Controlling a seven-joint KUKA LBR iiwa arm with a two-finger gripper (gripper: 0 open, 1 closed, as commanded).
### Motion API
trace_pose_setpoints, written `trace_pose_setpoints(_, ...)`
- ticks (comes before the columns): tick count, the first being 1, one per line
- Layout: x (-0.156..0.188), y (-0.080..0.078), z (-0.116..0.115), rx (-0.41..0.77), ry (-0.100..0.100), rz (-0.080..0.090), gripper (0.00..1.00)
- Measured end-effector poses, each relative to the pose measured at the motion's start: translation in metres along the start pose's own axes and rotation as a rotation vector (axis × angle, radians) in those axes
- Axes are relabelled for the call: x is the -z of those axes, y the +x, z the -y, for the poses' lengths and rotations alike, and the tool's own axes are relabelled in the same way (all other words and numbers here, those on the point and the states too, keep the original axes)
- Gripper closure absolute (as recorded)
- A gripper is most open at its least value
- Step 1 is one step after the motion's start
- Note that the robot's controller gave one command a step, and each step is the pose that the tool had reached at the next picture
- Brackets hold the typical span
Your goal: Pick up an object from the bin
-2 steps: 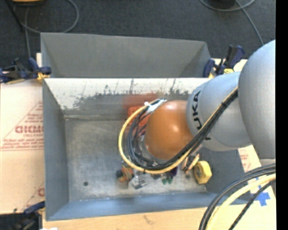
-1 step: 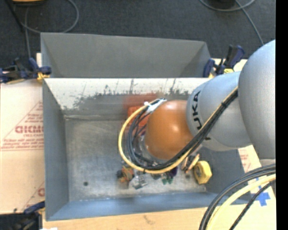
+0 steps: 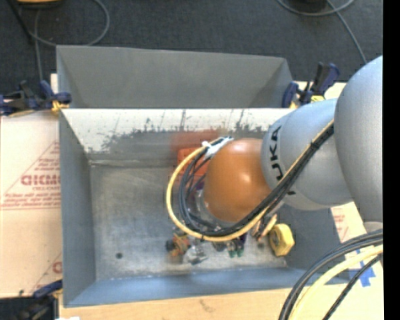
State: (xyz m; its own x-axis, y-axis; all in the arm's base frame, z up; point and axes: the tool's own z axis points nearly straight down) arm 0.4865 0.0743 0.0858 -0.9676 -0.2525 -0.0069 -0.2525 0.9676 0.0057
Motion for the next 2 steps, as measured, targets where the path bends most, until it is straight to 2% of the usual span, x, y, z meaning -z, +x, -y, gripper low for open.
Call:
trace_pose_setpoints(1,0.019,0.002,0.001,-0.003,0.003,-0.010,1.00)
trace_pose_setpoints(2,0.031,-0.001,0.002,-0.004,0.006,-0.001,1.00)
